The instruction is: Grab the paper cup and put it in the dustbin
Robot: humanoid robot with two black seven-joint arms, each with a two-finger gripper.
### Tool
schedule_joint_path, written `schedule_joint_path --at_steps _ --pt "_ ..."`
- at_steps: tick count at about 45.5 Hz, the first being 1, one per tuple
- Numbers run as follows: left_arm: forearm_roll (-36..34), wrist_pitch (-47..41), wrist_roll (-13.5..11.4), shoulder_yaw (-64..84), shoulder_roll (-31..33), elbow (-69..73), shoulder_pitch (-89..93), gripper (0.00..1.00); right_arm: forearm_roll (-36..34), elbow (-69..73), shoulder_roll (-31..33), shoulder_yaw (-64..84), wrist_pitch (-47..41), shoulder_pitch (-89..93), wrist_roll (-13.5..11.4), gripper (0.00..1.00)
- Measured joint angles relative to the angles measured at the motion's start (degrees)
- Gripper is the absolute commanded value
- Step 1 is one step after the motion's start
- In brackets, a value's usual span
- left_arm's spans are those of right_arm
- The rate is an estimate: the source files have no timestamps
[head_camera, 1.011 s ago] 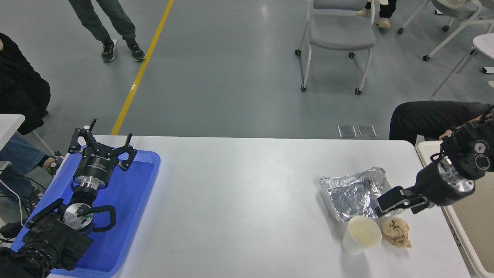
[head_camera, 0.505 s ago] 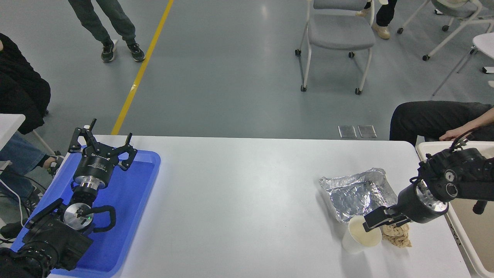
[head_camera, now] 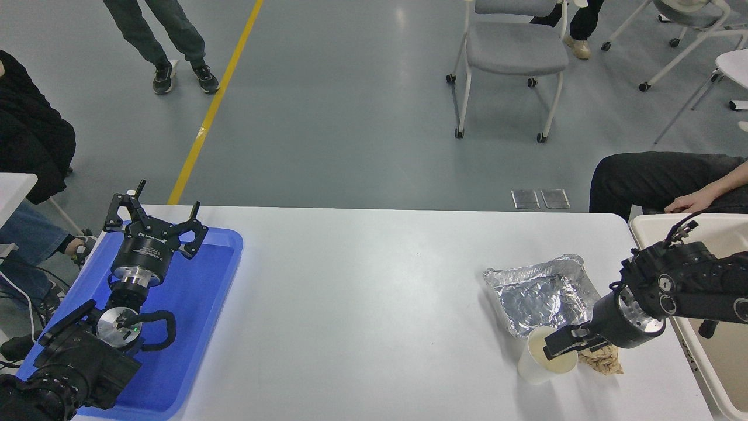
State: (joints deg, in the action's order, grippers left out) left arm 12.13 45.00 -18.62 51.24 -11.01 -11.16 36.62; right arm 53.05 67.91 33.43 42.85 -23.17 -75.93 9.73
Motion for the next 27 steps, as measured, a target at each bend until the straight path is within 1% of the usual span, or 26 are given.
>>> schedule_joint_path --at_steps 1,2,27 --pt "0.0 0.0 0.0 0.0 0.0 0.0 0.0 1.0 0.02 -0.06 -0.12 -0.01 0.03 0.06 0.02 0.07" --pt "0.0 0.0 0.01 0.0 0.01 0.0 0.0 1.0 0.03 -0.09 -0.19 -0.02 0.06 0.1 0.05 0.0" --pt "0.0 0.0 0.08 0.01 0.1 0.0 0.03 1.0 -0.56 0.21 -0.28 0.89 -0.57 -1.77 0.18 0.0"
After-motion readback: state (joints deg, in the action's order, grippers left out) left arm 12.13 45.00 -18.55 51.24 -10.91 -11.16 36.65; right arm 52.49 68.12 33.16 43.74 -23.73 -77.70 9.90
